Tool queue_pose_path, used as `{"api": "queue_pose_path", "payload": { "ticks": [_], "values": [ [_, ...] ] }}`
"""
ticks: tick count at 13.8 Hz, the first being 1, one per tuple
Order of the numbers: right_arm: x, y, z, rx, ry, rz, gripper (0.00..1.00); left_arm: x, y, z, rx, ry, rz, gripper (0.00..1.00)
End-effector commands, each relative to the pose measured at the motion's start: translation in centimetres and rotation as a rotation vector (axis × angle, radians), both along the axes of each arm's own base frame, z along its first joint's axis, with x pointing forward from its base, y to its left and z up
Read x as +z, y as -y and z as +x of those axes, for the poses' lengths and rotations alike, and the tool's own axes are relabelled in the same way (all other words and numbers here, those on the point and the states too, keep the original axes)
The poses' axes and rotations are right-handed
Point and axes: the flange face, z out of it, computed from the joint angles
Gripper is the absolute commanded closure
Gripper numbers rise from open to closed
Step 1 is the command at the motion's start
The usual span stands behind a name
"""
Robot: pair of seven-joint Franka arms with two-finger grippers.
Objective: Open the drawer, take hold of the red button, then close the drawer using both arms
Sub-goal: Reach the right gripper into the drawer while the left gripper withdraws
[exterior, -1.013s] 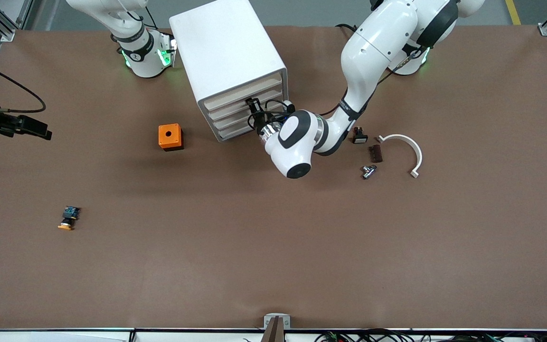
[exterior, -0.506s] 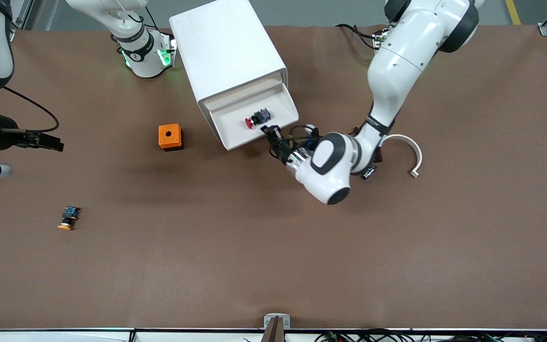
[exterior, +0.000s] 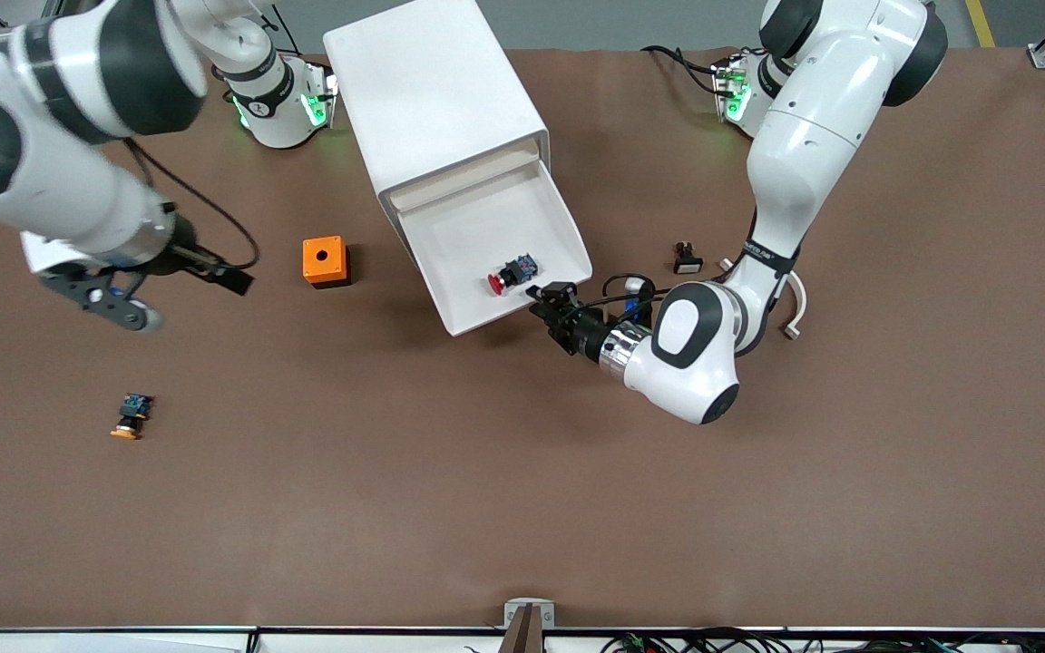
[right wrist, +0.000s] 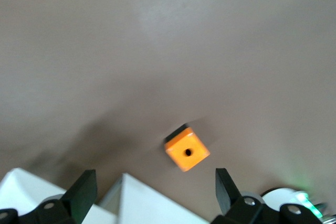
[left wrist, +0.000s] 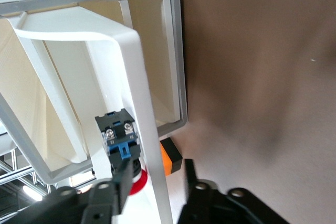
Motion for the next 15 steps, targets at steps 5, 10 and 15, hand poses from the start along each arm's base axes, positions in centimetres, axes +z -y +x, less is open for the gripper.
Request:
{"api": "queue_pose_path", "payload": {
  "ticks": [5,10,15],
  "values": [
    [-4.7,-14.5,-4.1,-0.204,0.081,0.023,0.0,2.4,-5.5,3.1,-0.038,0.134,0.043,0.01],
    [-10.1,-24.5,-6.2,-0.343,0.145,0.065,0.0,3.1,-13.0,6.9,-0.085,0.293,0.112,0.01],
    [-14.0,-29.5,-7.2,-0.415,0.159,0.064,0.0,5.7,-16.5,8.6,-0.251,0.507,0.171,0.01]
  ]
}}
